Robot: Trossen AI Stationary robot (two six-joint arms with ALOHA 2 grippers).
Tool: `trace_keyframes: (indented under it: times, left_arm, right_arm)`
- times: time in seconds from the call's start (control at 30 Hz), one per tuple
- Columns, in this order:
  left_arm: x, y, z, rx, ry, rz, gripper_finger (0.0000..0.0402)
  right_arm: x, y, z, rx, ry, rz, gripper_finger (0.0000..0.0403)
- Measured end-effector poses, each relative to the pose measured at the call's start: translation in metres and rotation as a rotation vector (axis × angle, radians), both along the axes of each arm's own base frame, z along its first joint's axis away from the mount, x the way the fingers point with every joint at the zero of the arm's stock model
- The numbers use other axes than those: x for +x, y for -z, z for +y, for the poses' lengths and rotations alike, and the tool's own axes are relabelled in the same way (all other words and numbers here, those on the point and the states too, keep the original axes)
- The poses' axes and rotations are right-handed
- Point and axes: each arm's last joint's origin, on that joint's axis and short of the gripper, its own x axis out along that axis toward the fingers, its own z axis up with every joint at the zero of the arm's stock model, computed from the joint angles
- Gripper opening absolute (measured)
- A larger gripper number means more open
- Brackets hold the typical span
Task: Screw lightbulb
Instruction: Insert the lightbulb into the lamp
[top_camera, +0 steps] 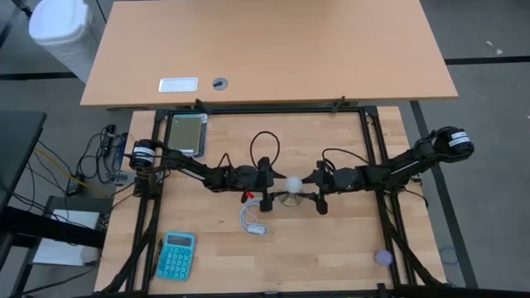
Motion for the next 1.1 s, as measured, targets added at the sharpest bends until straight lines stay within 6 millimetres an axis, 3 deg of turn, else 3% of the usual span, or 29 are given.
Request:
trace_keyframes:
  times: [0.47,1.1]
  left_arm:
    - [0.002,0.002,0.001,0.014,-0.040,-0.025,0.0268]
    - [0.000,0.005,0.007,0.064,-0.196,0.001,0.0268]
  right_arm:
    - [0.000,-0.001,-0.004,0.001,-0.012,-0.035,0.0230]
    - [-0.003,-0.001,0.014,0.069,-0.091,-0.031,0.0230]
